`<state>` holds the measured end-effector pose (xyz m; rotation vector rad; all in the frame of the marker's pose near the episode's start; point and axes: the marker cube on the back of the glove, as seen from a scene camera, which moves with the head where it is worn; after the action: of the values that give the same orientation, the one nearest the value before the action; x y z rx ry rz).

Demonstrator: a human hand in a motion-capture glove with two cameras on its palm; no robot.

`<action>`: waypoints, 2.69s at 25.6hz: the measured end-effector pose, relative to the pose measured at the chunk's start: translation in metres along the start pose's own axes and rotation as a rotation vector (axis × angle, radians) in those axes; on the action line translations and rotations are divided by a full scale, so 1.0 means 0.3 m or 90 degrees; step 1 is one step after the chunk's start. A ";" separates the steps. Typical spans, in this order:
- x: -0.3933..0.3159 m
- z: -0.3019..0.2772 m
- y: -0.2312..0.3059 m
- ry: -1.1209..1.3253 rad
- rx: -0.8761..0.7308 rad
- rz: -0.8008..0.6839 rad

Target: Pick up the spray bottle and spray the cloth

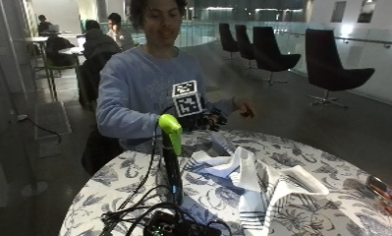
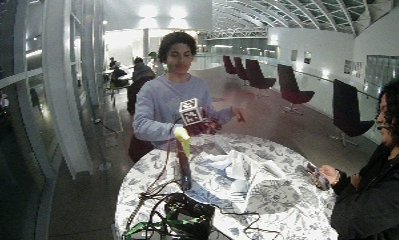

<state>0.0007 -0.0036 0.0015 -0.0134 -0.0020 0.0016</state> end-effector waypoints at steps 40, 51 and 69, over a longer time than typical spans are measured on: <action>0.197 -0.235 0.486 -0.215 0.180 0.305; 0.252 -0.291 0.625 -0.427 0.356 0.371; 0.754 -0.316 0.465 -0.353 0.488 0.514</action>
<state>0.2267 0.1348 -0.0947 0.7538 -0.5501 0.8124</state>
